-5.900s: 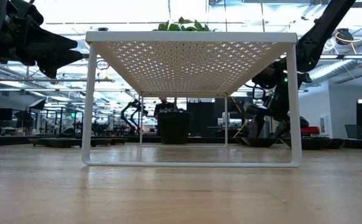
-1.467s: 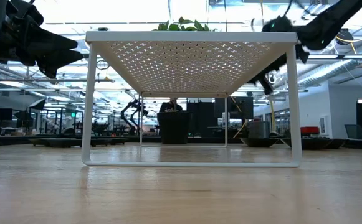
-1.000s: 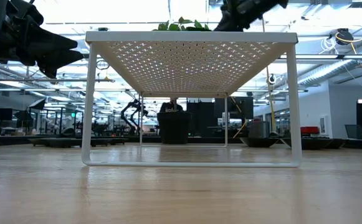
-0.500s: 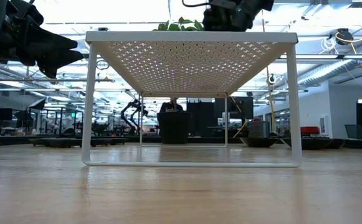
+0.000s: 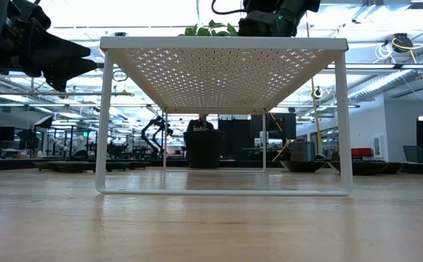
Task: Pick & Place Mini shaped plates
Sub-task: Stack the black leaf shaped plate on top of the black leaf shaped plate on the shelf
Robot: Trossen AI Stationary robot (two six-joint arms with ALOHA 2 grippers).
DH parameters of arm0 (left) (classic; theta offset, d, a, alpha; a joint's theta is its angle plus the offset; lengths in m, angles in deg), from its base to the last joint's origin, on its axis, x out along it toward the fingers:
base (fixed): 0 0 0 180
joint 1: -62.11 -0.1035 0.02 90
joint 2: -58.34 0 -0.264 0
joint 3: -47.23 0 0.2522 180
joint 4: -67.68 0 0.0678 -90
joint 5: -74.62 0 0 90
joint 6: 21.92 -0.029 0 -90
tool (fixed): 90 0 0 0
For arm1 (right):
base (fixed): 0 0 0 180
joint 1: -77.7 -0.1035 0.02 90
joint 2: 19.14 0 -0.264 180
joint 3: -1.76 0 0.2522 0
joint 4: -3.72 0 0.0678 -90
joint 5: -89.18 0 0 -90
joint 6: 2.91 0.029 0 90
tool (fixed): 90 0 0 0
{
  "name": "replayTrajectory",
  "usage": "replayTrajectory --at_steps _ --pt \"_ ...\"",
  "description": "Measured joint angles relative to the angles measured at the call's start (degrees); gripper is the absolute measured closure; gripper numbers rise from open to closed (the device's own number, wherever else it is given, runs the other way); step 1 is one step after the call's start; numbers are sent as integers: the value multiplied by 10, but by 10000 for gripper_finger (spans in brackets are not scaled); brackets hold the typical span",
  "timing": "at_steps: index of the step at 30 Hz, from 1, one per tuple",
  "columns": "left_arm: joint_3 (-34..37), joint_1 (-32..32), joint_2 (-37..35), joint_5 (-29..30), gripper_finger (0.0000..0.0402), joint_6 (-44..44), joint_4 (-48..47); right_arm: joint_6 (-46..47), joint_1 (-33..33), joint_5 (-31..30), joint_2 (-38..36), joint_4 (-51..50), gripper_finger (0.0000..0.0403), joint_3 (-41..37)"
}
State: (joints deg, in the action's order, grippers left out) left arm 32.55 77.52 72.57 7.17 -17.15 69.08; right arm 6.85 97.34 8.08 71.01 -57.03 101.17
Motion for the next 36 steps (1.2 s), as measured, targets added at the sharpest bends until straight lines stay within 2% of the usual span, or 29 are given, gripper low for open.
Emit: replayTrajectory --at_steps 8,12,17,21,25,30,36 --pt "0 0 0 0 195 0 0 -3 0 -74 -13 -8 321 0" --pt "0 0 0 0 195 0 0 -8 0 -77 -29 -16 297 0" --pt "0 0 0 0 195 0 0 24 -6 -94 -51 -70 285 0" --pt "0 0 0 0 195 0 0 76 -12 -154 -57 -166 285 -7" --pt "0 0 0 0 195 0 -1 149 -17 -200 -68 -188 284 -60" --pt "0 0 0 0 195 0 0 140 -17 -209 -78 -119 284 -159" --pt "0 0 0 0 195 0 0 143 -3 -207 -81 48 284 -281"
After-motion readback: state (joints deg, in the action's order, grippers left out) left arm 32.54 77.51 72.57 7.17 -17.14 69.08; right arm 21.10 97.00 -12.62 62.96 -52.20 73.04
